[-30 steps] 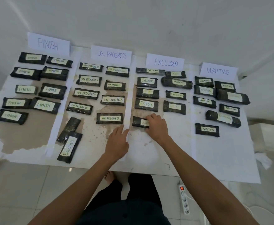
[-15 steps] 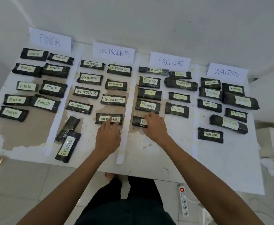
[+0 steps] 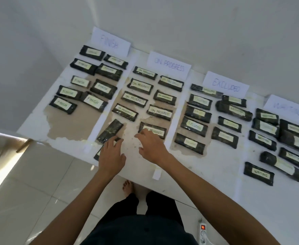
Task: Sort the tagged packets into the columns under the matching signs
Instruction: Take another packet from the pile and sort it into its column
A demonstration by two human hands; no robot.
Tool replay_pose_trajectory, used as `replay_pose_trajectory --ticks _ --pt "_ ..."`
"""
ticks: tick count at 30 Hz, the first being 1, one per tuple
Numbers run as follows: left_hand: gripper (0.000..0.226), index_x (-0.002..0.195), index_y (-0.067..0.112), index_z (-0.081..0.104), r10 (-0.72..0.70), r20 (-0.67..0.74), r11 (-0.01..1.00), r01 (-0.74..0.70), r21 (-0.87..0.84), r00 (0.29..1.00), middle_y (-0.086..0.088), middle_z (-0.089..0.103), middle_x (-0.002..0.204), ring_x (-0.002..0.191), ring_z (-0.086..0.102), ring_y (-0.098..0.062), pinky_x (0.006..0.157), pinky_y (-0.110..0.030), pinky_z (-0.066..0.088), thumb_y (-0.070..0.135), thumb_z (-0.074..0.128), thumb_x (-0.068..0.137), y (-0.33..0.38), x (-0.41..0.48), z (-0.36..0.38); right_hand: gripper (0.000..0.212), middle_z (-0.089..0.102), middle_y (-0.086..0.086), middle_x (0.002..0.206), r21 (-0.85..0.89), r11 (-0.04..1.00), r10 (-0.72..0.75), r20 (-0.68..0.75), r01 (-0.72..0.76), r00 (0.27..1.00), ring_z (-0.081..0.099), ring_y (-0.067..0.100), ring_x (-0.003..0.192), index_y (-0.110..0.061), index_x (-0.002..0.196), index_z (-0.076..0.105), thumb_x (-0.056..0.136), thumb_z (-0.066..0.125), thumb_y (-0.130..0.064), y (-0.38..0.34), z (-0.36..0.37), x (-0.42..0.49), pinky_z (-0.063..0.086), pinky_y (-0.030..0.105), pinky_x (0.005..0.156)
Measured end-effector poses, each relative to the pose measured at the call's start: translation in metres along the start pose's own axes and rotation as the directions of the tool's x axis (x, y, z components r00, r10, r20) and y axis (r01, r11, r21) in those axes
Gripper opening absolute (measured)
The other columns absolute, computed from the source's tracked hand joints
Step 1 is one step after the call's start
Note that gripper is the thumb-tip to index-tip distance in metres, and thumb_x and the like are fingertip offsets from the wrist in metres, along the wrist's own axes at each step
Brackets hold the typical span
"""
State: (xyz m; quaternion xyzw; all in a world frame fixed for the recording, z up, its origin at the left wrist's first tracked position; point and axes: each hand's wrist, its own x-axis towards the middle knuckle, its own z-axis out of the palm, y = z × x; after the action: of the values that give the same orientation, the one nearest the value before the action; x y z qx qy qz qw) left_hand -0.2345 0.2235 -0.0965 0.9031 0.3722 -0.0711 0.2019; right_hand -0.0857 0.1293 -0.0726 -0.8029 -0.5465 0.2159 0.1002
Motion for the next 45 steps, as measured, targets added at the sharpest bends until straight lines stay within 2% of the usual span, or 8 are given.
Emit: replay_pose_trajectory --ticks 4,8,15,24,28,32,38,45 --pt "0.067 0.137 0.014 0.04 -0.176 0.041 0.984 0.175 0.011 0.984 -0.015 0.043 0.134 0.117 0.043 -0.034 0.095 -0.045 0.041 0.026 0.066 0.077 -0.033 -0.005 -0.001 0.047 0.048 0.015 0.126 -0.071 0.99 -0.116 0.047 0.12 0.992 0.051 0.033 0.106 -0.009 0.129 0.05 0.083 0.059 -0.007 -0.036 0.018 0.028 0.044 0.042 0.082" --pt "0.071 0.139 0.013 0.035 -0.206 0.067 0.978 0.205 0.021 0.976 -0.015 0.045 0.13 0.113 0.046 -0.034 0.091 -0.043 0.043 0.027 0.069 0.077 -0.054 -0.003 0.0 0.043 0.046 0.02 0.128 -0.155 0.968 -0.182 0.115 0.199 0.977 0.048 0.037 0.108 -0.007 0.128 0.049 0.085 0.056 -0.005 -0.061 0.038 0.046 0.042 0.044 0.084" --pt "0.066 0.129 0.002 0.05 -0.065 0.027 0.996 0.067 -0.054 0.997 -0.019 0.058 0.117 0.098 0.056 -0.038 0.078 -0.044 0.047 0.0 0.065 0.065 -0.076 0.004 0.0 0.053 0.039 0.018 0.141 -0.249 0.941 -0.194 0.154 0.228 0.969 0.036 0.035 0.129 -0.01 0.131 0.046 0.081 0.063 -0.003 -0.08 0.051 0.056 0.037 0.044 0.101" --pt "0.072 0.123 0.003 0.057 0.229 -0.027 0.973 -0.23 -0.024 0.973 -0.014 0.068 0.104 0.089 0.065 -0.033 0.071 -0.037 0.055 0.005 0.074 0.052 -0.072 -0.003 -0.019 0.044 0.055 0.012 0.116 -0.261 0.935 -0.201 0.164 0.239 0.966 0.053 0.031 0.097 -0.009 0.127 0.048 0.084 0.057 -0.006 -0.069 0.034 0.048 0.042 0.039 0.079" --pt "0.071 0.131 0.008 0.05 0.333 -0.034 0.943 -0.334 -0.008 0.942 -0.012 0.062 0.119 0.109 0.058 -0.031 0.091 -0.041 0.049 0.025 0.073 0.066 -0.058 -0.003 -0.024 0.044 0.057 0.013 0.113 -0.221 0.958 -0.157 0.131 0.183 0.979 0.055 0.031 0.095 -0.009 0.127 0.049 0.084 0.059 -0.011 -0.056 0.025 0.031 0.047 0.04 0.077" --pt "0.074 0.137 0.012 0.042 0.351 -0.054 0.936 -0.352 -0.011 0.935 -0.011 0.053 0.133 0.123 0.049 -0.031 0.099 -0.045 0.043 0.045 0.06 0.073 -0.038 0.001 -0.027 0.048 0.054 0.01 0.126 -0.204 0.976 -0.056 0.085 0.073 0.995 0.054 0.029 0.109 -0.013 0.133 0.046 0.087 0.06 -0.02 -0.039 0.013 0.009 0.048 0.04 0.091" --pt "0.074 0.14 0.012 0.037 0.398 -0.049 0.917 -0.399 -0.012 0.916 -0.013 0.044 0.143 0.134 0.038 -0.032 0.108 -0.045 0.033 0.047 0.055 0.077 -0.005 0.005 -0.026 0.051 0.055 0.009 0.128 -0.183 0.98 0.089 0.015 -0.085 0.996 0.054 0.026 0.111 -0.013 0.133 0.047 0.084 0.062 -0.018 -0.011 -0.004 -0.029 0.048 0.037 0.088" --pt "0.071 0.137 0.011 0.041 0.484 -0.025 0.875 -0.484 -0.003 0.875 -0.013 0.047 0.139 0.129 0.043 -0.032 0.105 -0.042 0.037 0.045 0.055 0.077 0.036 0.011 -0.012 0.05 0.057 0.008 0.122 -0.123 0.953 0.272 -0.051 -0.277 0.961 0.057 0.028 0.104 -0.013 0.131 0.049 0.083 0.063 -0.016 0.03 -0.025 -0.074 0.051 0.038 0.08"
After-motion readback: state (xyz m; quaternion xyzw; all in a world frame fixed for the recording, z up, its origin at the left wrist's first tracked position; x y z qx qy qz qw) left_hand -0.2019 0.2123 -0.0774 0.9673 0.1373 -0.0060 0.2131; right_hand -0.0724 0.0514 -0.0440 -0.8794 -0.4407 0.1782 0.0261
